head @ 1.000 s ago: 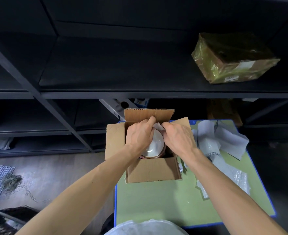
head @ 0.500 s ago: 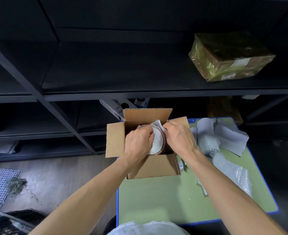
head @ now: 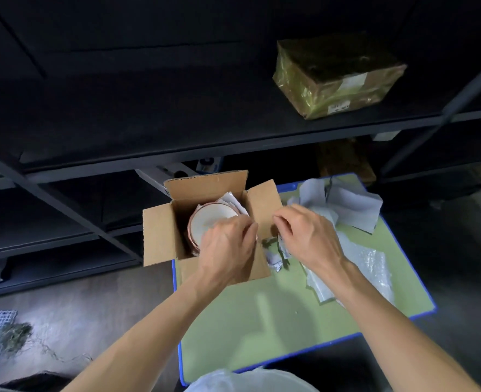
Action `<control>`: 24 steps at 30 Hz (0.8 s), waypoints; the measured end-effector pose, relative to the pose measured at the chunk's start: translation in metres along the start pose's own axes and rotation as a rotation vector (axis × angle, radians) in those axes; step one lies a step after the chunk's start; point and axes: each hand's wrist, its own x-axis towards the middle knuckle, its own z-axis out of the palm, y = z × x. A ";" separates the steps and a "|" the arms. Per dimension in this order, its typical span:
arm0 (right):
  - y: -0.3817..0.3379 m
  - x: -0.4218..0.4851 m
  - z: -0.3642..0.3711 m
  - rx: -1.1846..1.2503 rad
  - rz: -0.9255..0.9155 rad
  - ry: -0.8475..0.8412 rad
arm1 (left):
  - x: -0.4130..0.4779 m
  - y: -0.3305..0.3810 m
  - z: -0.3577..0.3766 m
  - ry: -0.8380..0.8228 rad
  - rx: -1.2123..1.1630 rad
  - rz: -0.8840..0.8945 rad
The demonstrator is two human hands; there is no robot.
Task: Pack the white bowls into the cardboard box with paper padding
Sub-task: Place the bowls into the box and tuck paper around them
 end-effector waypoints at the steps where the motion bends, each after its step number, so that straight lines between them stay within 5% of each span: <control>1: 0.007 -0.006 -0.003 0.007 0.017 0.009 | -0.001 0.009 0.004 0.003 0.002 0.038; 10: 0.091 -0.068 -0.006 0.024 0.246 -0.042 | -0.020 0.089 0.057 -0.201 -0.127 0.328; 16: 0.167 -0.118 0.007 0.028 0.562 -0.285 | -0.026 0.106 0.121 -0.526 -0.022 0.259; 24: 0.206 -0.128 0.039 0.014 0.577 -0.415 | -0.018 0.116 0.178 -0.711 0.236 0.206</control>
